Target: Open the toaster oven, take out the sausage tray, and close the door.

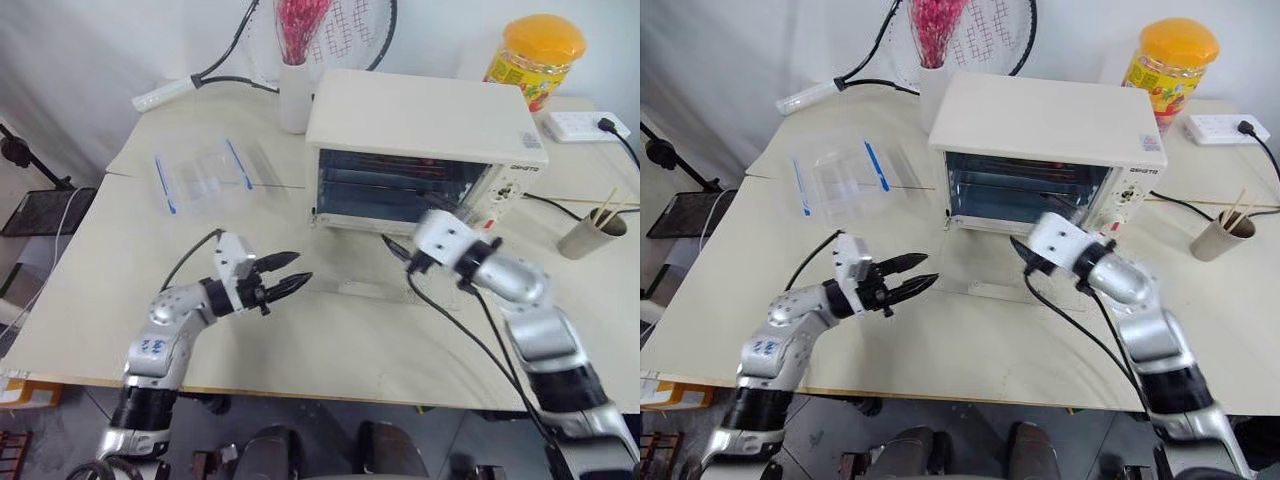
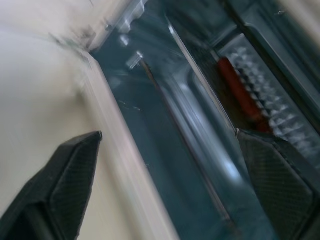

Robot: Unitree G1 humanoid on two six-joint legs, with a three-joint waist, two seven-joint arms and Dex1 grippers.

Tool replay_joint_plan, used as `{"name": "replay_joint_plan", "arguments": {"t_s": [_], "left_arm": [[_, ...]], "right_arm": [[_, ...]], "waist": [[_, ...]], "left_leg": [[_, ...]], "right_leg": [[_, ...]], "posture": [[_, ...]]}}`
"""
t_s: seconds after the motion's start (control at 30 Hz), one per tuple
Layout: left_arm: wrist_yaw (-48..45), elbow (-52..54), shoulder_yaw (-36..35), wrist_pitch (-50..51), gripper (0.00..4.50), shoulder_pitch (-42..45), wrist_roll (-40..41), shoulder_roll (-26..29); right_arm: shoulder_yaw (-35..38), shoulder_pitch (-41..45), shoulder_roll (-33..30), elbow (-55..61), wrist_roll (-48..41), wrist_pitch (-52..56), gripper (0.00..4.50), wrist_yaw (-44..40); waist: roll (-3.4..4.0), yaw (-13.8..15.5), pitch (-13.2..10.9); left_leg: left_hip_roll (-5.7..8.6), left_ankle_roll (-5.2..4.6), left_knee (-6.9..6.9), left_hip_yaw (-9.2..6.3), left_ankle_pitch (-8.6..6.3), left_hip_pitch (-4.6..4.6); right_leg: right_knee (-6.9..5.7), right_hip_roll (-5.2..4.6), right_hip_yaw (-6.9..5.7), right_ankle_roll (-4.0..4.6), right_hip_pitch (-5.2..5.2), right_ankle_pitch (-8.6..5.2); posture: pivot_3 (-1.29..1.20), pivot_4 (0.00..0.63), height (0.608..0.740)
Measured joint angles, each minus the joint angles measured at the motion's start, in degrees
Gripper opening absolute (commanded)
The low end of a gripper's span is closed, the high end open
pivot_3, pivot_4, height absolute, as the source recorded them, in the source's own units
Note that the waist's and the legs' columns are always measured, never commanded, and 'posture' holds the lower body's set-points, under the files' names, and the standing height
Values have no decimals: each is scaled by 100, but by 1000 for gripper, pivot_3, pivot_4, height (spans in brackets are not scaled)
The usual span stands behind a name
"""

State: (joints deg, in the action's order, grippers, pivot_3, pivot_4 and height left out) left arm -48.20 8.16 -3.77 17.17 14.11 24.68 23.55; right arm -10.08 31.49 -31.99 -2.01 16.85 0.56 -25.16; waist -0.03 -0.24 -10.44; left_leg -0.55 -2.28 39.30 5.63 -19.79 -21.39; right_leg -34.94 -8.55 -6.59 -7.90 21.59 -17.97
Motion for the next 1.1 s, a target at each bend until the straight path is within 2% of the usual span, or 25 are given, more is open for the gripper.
{"name": "replay_joint_plan", "arguments": {"t_s": [0.1, 0.33, 0.47, 0.63, 0.8, 0.83, 1.1], "left_arm": [[132, 273, -129, 4, 4468, -148, 66, 18], [341, 405, -213, 3, 4468, -253, 85, 20], [360, 441, -180, -24, 4500, -250, 85, 3], [337, 391, -157, -110, 4500, -122, 85, -48], [229, -274, 20, -257, 4500, 648, 68, -236], [223, -389, 60, -295, 4500, 828, 62, -278], [194, -1838, 185, -538, 4500, 2408, -58, -633]], "right_arm": [[-344, 603, 160, -813, 689, -130, 4500, 559], [-731, 1692, 455, -2218, 1469, -437, 4500, 1414], [-785, 1909, 573, -2729, 1620, -593, 3641, 1613], [-785, 1976, 576, -2897, 1736, -759, 1811, 1720], [-900, 2030, 601, -3020, 1828, -843, 133, 1693], [-969, 2042, 580, -3016, 1928, -887, 32, 1668], [-981, 2056, 569, -2966, 1993, -1000, 32, 1631]], "waist": [[0, -13, 0], [1, -80, 0], [1, -153, 0], [1, -153, 0], [1, -136, 0], [0, -148, -1], [-6, -162, -1]], "left_leg": [[-3, 1, 0, -3, 1, -1], [-2, 3, -2, -9, 2, -5], [-4, 3, -5, -8, 2, -6], [-5, 5, -7, -8, 3, -6], [-2, 5, -7, -9, 5, -8], [-4, 5, -7, -8, 5, -8], [-7, 7, -13, -14, 6, -11]], "right_leg": [[-1, 2, -5, 1, 1, -1], [-2, 2, -11, 2, 1, -1], [-1, 4, -12, 2, 1, -1], [-1, 6, -12, 2, 2, -1], [-1, 5, -13, 2, 2, -1], [2, 6, -14, 2, 2, -1], [4, 10, -33, 2, 3, -1]], "posture": [[0, 150, 740], [0, 150, 740], [0, 150, 740], [0, 150, 740], [0, 150, 740], [0, 150, 740], [0, 150, 740]]}}
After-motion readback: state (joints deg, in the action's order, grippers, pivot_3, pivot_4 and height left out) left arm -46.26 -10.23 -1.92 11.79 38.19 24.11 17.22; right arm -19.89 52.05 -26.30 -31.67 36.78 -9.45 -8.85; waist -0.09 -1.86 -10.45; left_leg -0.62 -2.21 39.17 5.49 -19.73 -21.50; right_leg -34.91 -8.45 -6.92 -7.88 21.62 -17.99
